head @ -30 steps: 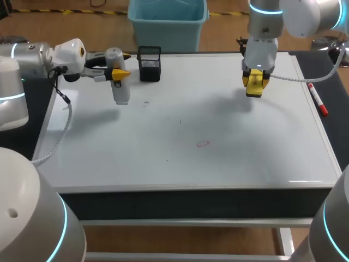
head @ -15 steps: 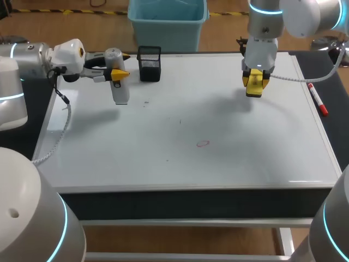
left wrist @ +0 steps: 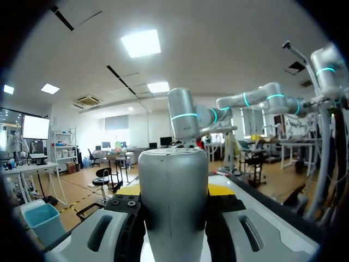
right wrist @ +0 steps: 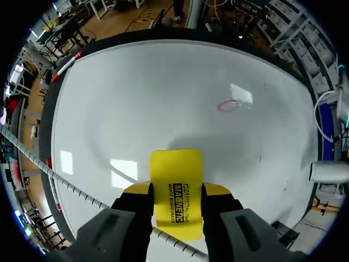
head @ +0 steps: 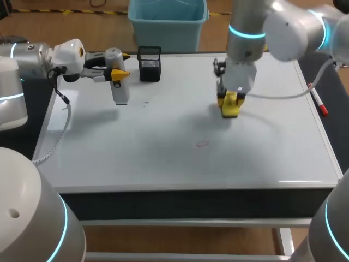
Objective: Pick up the inspection probe, press it on each red-marked spot on the whiteboard one by one, put down the probe, pick up the eraser, and wipe off all the red marks.
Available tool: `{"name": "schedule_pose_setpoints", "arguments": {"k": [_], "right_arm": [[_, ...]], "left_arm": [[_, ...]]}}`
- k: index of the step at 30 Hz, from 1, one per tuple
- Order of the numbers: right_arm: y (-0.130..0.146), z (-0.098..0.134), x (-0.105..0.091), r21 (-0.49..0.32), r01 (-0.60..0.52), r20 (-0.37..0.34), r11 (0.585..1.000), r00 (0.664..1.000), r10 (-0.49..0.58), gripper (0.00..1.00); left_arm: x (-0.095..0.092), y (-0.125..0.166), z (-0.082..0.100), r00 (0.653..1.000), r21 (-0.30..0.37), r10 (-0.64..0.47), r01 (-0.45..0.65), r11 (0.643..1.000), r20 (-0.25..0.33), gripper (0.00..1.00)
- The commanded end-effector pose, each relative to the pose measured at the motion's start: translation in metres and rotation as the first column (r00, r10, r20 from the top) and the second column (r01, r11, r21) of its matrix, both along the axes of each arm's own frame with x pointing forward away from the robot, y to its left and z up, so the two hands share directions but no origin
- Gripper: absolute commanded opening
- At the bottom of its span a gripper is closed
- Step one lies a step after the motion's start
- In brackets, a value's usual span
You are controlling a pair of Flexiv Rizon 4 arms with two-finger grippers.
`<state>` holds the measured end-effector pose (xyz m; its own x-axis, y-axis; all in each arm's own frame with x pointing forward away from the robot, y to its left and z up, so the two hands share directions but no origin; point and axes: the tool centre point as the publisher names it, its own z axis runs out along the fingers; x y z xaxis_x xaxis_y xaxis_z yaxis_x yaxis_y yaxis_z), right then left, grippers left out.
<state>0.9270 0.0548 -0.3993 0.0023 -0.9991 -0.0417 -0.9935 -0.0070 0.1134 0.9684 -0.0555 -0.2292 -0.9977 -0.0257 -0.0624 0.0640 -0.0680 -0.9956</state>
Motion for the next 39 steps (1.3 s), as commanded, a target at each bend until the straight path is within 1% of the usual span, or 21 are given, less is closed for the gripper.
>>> {"name": "schedule_pose_setpoints", "arguments": {"k": [1, 5, 7, 8, 10, 12, 14, 16, 17, 19, 20, 23, 25, 31, 36, 39], "right_arm": [[0.026, -0.003, -0.03, -0.039, -0.002, 0.062, 0.999, 0.998, 0.004, 0.0], [0.047, -0.005, -0.045, -0.009, 0.012, 0.064, 1.0, 0.998, -0.012, 0.0], [0.056, -0.002, -0.051, -0.019, 0.013, 0.066, 1.0, 0.998, -0.011, 0.0], [0.06, -0.001, -0.053, -0.016, 0.034, 0.065, 0.999, 0.997, -0.033, 0.0], [0.07, 0.001, -0.057, -0.051, 0.064, 0.065, 0.997, 0.996, -0.06, 0.0], [0.076, 0.001, -0.059, -0.039, 0.095, 0.042, 0.995, 0.995, -0.093, 0.0], [0.08, 0.0, -0.059, -0.077, 0.168, 0.043, 0.983, 0.985, -0.165, 0.0], [0.085, -0.004, -0.06, -0.094, 0.205, 0.029, 0.974, 0.979, -0.203, 0.0], [0.088, -0.007, -0.06, -0.118, 0.22, 0.039, 0.968, 0.976, -0.216, 0.0], [0.092, -0.011, -0.062, -0.114, 0.226, 0.012, 0.967, 0.974, -0.226, 0.0], [0.094, -0.012, -0.064, -0.113, 0.213, 0.023, 0.97, 0.977, -0.212, 0.0], [0.097, -0.013, -0.065, -0.125, 0.233, 0.003, 0.964, 0.972, -0.234, 0.0], [0.099, -0.013, -0.066, -0.116, 0.222, 0.002, 0.968, 0.975, -0.224, 0.0], [0.102, -0.018, -0.068, -0.12, 0.221, -0.021, 0.968, 0.974, -0.225, 0.0], [0.106, -0.021, -0.076, -0.107, 0.217, -0.043, 0.97, 0.974, -0.223, 0.0], [0.108, -0.022, -0.081, -0.106, 0.203, -0.037, 0.973, 0.977, -0.208, 0.0]], "left_arm": [[0.001, 0.0, 0.0, 1.0, -0.003, -0.003, 0.003, 1.0, 0.001, 0.0], [0.001, 0.0, 0.0, 1.0, -0.003, -0.003, 0.003, 1.0, 0.001, 0.0], [0.001, 0.0, 0.0, 1.0, -0.003, -0.003, 0.003, 1.0, 0.001, 0.0], [0.001, 0.0, 0.0, 1.0, -0.003, -0.003, 0.003, 1.0, 0.001, 0.0], [0.001, 0.0, 0.0, 1.0, -0.003, -0.003, 0.003, 1.0, 0.001, 0.0], [0.001, 0.0, 0.0, 1.0, -0.003, -0.003, 0.003, 1.0, 0.001, 0.0], [0.001, 0.0, 0.0, 1.0, -0.003, -0.003, 0.003, 1.0, 0.001, 0.0], [0.001, 0.0, 0.0, 1.0, -0.003, -0.003, 0.003, 1.0, 0.001, 0.0], [0.001, 0.0, 0.0, 1.0, -0.003, -0.003, 0.003, 1.0, 0.001, 0.0], [0.001, 0.0, 0.0, 1.0, -0.003, -0.003, 0.003, 1.0, 0.001, 0.0], [0.001, 0.0, 0.0, 1.0, -0.003, -0.003, 0.003, 1.0, 0.001, 0.0], [0.001, 0.0, 0.0, 1.0, -0.003, -0.003, 0.003, 1.0, 0.001, 0.0], [0.001, 0.0, 0.0, 1.0, -0.003, -0.003, 0.003, 1.0, 0.001, 0.0], [0.001, 0.0, 0.0, 1.0, -0.003, -0.003, 0.003, 1.0, 0.001, 0.0], [0.001, 0.0, 0.0, 1.0, -0.003, -0.003, 0.003, 1.0, 0.001, 0.0], [0.001, 0.0, 0.0, 1.0, -0.003, -0.003, 0.003, 1.0, 0.001, 0.0]]}}
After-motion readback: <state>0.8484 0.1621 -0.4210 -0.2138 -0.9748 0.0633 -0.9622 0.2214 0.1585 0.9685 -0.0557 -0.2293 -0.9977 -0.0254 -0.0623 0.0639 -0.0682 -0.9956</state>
